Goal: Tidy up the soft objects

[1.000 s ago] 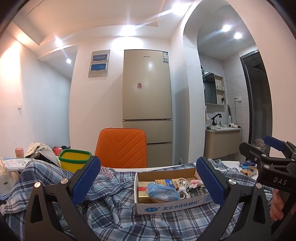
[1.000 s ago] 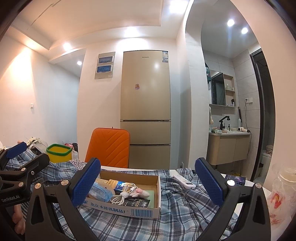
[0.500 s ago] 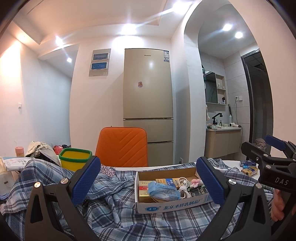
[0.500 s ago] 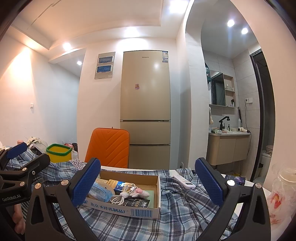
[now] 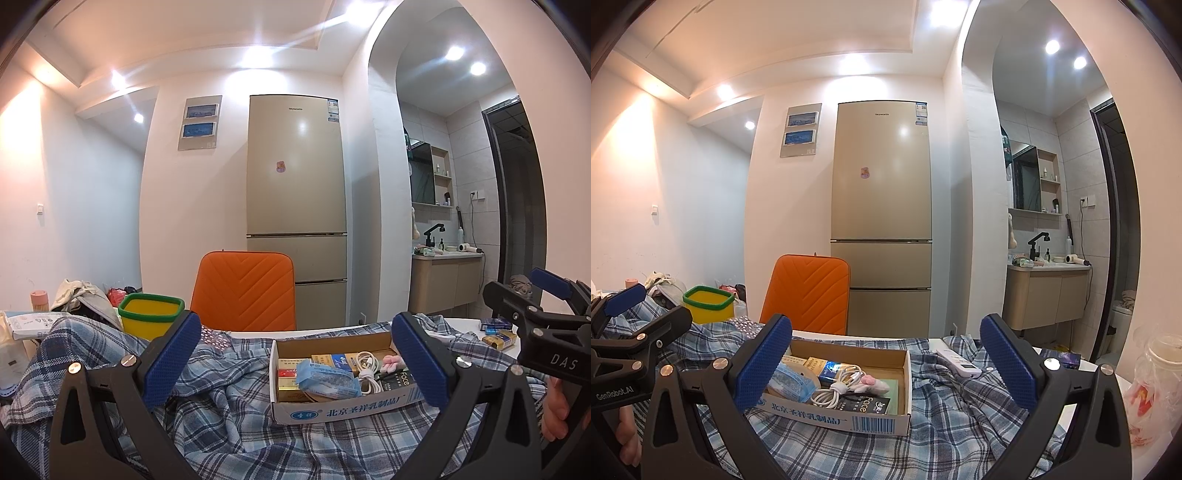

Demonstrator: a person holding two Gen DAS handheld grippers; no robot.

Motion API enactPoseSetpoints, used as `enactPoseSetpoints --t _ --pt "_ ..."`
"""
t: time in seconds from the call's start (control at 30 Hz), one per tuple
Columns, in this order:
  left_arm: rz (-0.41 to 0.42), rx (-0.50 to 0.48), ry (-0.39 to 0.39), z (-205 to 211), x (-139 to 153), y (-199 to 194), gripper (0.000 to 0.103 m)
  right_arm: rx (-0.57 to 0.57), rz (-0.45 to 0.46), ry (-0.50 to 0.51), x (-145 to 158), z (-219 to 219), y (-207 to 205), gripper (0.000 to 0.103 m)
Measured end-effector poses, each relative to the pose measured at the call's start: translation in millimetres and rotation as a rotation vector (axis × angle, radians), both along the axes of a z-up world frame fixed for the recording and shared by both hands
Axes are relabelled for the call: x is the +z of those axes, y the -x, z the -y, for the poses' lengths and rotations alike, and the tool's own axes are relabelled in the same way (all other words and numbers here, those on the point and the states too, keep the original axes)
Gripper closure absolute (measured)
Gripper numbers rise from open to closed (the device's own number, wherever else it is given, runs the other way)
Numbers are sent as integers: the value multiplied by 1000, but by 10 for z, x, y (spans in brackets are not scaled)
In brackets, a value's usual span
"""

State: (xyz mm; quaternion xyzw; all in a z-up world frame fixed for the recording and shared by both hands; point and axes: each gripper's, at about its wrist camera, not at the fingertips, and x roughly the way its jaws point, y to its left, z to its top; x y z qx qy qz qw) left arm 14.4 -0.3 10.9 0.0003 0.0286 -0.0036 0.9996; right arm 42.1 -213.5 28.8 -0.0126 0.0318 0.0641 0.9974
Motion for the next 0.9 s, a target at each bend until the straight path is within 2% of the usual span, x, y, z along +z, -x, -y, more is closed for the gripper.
enactPoseSetpoints --t 0.9 --pt "-7 6 3 -12 1 -15 0 0 1 2 -1 -7 -4 0"
